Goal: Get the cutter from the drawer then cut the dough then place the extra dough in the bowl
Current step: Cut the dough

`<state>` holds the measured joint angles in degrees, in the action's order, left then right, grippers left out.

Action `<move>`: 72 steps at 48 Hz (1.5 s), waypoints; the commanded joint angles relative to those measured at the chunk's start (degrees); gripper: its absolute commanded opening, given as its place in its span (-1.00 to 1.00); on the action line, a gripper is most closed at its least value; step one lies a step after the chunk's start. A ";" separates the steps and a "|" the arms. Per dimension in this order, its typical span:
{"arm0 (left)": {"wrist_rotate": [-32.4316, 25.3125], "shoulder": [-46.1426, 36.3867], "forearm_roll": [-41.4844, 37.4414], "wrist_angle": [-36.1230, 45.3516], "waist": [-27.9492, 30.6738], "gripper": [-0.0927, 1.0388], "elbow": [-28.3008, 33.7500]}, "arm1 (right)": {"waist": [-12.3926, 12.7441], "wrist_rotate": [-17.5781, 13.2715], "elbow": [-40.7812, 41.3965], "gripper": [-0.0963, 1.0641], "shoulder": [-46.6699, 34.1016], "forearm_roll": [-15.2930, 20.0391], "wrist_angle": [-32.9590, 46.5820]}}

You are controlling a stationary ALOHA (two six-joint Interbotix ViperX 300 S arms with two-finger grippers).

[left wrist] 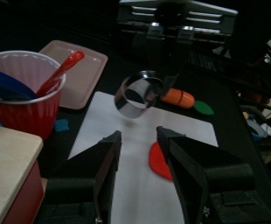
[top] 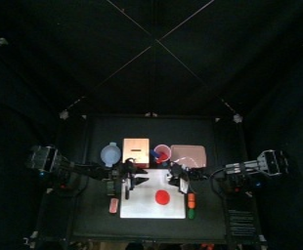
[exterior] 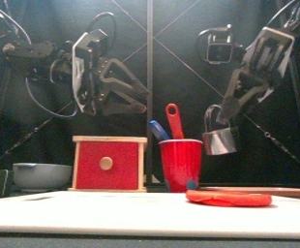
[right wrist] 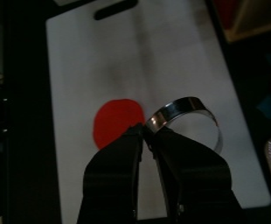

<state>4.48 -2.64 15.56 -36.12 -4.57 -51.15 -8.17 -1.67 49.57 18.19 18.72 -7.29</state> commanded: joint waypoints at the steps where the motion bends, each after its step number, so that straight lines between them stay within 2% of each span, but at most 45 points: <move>1: -0.09 -0.44 0.00 -0.53 0.09 0.55 1.05 | -2.11 0.18 -1.85 0.12 -0.35 1.41 0.88; 15: -0.09 1.67 -0.09 -0.35 0.09 0.55 1.67 | -5.27 0.26 -5.62 0.12 -7.91 2.02 5.19; 39: -0.09 1.85 0.00 -0.26 0.18 0.55 1.41 | -7.47 0.35 -8.35 0.12 -14.77 3.34 9.05; 61: 0.00 2.29 0.00 -0.18 0.18 0.55 1.41 | -7.73 0.09 -8.17 0.14 -16.79 4.83 9.40; 72: 0.00 2.37 0.00 -0.18 0.09 0.55 1.41 | -7.73 0.00 -7.29 0.25 -16.79 5.71 9.14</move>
<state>4.48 0.18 15.56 -36.04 -4.57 -50.63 -15.82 -1.49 42.63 0.18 24.26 1.58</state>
